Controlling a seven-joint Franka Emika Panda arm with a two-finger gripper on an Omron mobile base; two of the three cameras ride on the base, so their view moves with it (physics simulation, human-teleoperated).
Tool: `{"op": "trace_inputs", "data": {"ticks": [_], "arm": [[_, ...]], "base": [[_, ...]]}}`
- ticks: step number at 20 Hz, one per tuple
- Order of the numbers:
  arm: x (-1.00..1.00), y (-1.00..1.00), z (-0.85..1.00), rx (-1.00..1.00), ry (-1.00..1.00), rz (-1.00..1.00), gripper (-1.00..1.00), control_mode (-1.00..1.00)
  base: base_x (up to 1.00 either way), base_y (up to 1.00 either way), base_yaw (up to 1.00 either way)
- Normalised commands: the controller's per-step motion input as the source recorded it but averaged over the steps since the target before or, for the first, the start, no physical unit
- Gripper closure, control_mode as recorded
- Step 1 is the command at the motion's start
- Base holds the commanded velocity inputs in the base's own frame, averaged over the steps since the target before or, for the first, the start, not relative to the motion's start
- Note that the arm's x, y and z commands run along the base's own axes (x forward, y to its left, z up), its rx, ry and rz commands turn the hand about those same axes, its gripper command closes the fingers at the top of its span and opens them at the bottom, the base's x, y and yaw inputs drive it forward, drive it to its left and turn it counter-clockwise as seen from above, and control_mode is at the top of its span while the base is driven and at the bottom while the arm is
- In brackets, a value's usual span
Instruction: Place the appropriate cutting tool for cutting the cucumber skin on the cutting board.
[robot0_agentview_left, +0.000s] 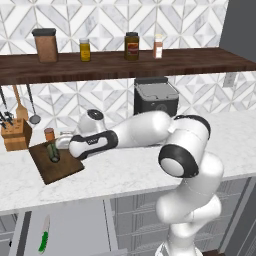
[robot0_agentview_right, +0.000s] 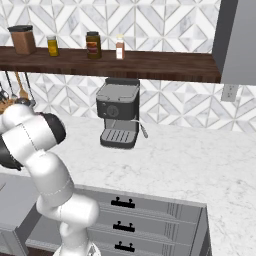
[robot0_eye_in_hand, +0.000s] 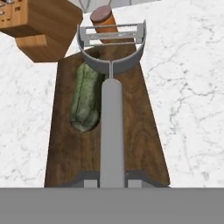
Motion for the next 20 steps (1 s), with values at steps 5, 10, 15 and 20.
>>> {"op": "trace_inputs", "data": {"ticks": [5,10,15,20], "arm": [[-0.05,0.22,0.00,-0.03,0.00,0.00,1.00,-1.00],[0.20,0.25,-0.09,-0.03,0.02,0.00,1.00,-1.00],[0.29,0.15,-0.27,-0.07,0.03,0.00,1.00,-1.00],[0.00,0.04,0.00,0.00,0.00,0.00,1.00,-1.00]], "base": [[0.00,0.00,0.00],[0.00,0.00,0.00],[0.00,0.00,0.00],[0.00,0.00,0.00]]}}
